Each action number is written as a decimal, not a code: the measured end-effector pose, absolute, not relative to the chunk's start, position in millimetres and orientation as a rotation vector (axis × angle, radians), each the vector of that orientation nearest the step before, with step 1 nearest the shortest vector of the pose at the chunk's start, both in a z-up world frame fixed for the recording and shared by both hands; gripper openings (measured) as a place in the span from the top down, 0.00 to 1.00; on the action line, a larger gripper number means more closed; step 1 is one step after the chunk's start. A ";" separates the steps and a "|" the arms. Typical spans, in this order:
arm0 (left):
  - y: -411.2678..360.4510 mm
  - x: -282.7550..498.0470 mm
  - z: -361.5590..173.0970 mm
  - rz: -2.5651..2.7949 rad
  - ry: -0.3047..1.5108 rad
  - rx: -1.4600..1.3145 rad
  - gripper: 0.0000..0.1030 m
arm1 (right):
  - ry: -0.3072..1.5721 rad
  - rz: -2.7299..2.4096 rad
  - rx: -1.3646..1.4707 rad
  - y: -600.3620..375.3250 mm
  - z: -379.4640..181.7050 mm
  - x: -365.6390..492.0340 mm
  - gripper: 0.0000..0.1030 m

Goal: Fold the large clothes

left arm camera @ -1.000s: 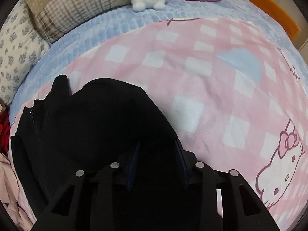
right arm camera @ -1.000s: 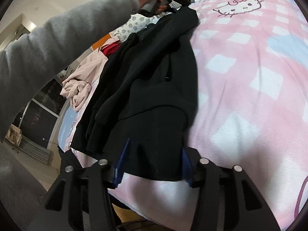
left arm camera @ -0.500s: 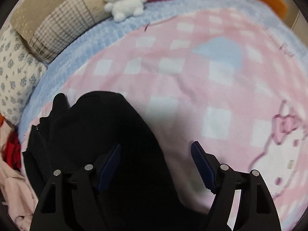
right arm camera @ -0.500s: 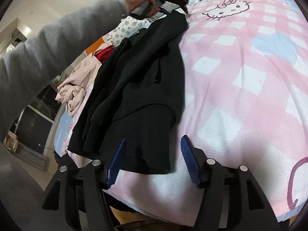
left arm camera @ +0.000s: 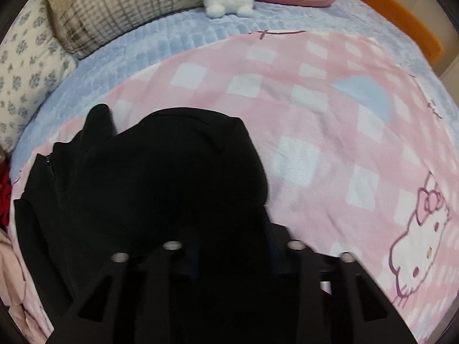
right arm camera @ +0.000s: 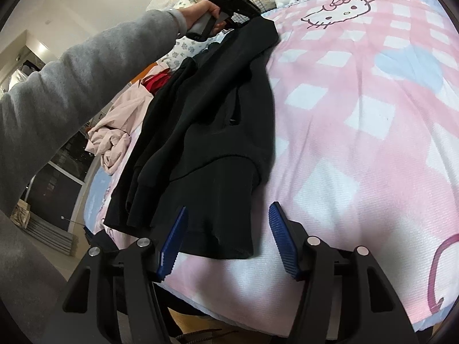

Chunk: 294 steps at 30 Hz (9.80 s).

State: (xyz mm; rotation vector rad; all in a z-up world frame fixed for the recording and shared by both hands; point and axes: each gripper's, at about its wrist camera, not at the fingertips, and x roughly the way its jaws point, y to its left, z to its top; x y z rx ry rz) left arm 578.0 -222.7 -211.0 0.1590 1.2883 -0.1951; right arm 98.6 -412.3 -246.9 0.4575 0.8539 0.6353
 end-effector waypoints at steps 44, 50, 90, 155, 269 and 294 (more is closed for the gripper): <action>87.0 492.4 -154.1 -0.517 0.989 -0.534 0.37 | 0.915 1.117 -0.091 -252.3 -164.7 78.1 0.44; 42.4 421.5 -146.4 -0.627 1.121 -0.411 0.37 | 0.785 0.930 -0.021 -279.5 -137.4 98.9 0.44; -120.6 405.4 -150.4 -0.346 1.165 -0.021 0.88 | 0.795 0.713 0.044 -254.7 -215.7 48.6 0.41; -127.3 392.8 -132.4 -0.457 1.107 -0.010 0.85 | 0.714 0.565 -0.132 -259.8 -194.7 48.3 0.79; 68.3 61.6 -239.0 -0.594 1.181 -0.656 0.28 | 1.250 0.952 0.580 -313.2 -240.5 147.2 0.32; 95.1 59.8 -267.7 -0.692 1.222 -1.068 0.86 | 1.238 1.022 0.696 -317.6 -234.0 147.7 0.81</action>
